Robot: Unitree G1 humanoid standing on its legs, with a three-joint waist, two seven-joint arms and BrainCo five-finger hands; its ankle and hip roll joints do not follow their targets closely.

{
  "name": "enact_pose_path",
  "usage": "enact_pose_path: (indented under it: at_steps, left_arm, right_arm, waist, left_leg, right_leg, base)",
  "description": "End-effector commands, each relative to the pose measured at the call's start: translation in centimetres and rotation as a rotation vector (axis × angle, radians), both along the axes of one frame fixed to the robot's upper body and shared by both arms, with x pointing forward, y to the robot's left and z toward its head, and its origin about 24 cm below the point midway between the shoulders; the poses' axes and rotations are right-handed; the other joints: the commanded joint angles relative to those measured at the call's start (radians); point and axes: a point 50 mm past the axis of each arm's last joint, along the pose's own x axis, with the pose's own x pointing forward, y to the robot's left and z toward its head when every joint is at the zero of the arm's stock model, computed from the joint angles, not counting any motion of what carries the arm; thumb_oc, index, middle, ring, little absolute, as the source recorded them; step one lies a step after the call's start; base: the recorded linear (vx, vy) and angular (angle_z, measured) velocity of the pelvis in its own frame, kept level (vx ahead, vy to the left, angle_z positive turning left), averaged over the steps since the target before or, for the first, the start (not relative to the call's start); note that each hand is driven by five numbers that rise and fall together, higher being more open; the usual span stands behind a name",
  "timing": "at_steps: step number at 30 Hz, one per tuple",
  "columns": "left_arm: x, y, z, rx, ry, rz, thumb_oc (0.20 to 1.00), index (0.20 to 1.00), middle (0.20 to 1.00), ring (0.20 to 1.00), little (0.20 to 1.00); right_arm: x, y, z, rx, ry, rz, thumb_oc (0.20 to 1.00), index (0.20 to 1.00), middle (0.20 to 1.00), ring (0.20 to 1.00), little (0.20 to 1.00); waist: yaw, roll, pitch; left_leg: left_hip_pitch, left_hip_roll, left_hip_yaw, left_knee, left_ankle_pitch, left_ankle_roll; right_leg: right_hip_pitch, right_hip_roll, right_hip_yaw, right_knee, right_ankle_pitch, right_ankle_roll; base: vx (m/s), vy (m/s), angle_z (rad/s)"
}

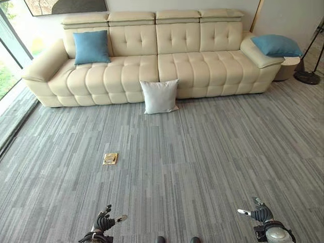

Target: Pick up all the scattered cushions and arrange them neatly on the sofa.

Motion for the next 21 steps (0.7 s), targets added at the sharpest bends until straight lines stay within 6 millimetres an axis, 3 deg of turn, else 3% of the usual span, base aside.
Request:
enact_pose_path:
  at_steps: [1, 11, 16, 18, 21]
  left_arm:
    - [1.4, 1.7, 1.2, 0.030, -0.081, 0.055, 1.000, 1.000, 1.000, 1.000, 1.000]
    - [2.2, 3.3, 2.5, 0.069, -0.142, 0.108, 1.000, 1.000, 1.000, 1.000, 1.000]
    - [2.8, 4.8, 3.8, 0.110, -0.186, 0.111, 1.000, 1.000, 1.000, 1.000, 1.000]
    - [3.0, 4.4, 3.7, 0.109, -0.185, 0.100, 1.000, 1.000, 1.000, 1.000, 1.000]
    - [3.2, 3.6, 3.1, 0.092, -0.167, 0.103, 1.000, 1.000, 1.000, 1.000, 1.000]
  right_arm:
    - [1.5, -0.1, 0.7, 0.007, -0.068, -0.032, 1.000, 1.000, 1.000, 1.000, 1.000]
    - [3.4, 0.7, 1.4, 0.007, -0.113, -0.008, 1.000, 1.000, 1.000, 1.000, 1.000]
    - [4.8, 1.6, 1.9, 0.015, -0.145, 0.025, 1.000, 1.000, 1.000, 1.000, 1.000]
    - [5.1, 2.0, 2.0, 0.009, -0.144, 0.060, 1.000, 1.000, 1.000, 1.000, 1.000]
    - [5.1, 2.0, 2.0, -0.007, -0.133, 0.083, 1.000, 1.000, 1.000, 1.000, 1.000]
  waist:
    - [-0.003, -0.039, -0.033]
    - [0.034, -0.079, 0.002]
    - [0.067, -0.078, 0.047]
    - [0.065, -0.076, 0.056]
    - [0.020, -0.061, 0.080]
  left_leg:
    - [-0.003, -0.026, -0.018, 0.014, -0.097, -0.026]
    - [-0.141, -0.041, -0.012, 0.214, -0.176, 0.005]
    - [-0.171, -0.051, -0.053, 0.322, -0.250, 0.047]
    - [-0.131, -0.066, -0.066, 0.304, -0.273, 0.057]
    - [-0.019, -0.071, -0.121, 0.243, -0.288, 0.045]
  right_leg:
    - [-0.009, -0.059, 0.011, 0.022, -0.039, 0.122]
    - [-0.071, -0.099, 0.023, 0.089, -0.042, 0.136]
    - [-0.171, -0.145, 0.056, 0.293, -0.050, 0.143]
    - [-0.224, -0.142, 0.035, 0.285, -0.032, 0.123]
    - [-0.350, -0.082, -0.001, 0.204, 0.017, 0.143]
  base:
    - [0.01, 0.033, -0.05]
    - [0.00, 0.072, -0.05]
    - [0.08, 0.138, -0.13]
    - [0.28, 0.084, 0.01]
    - [0.37, 0.010, -0.19]
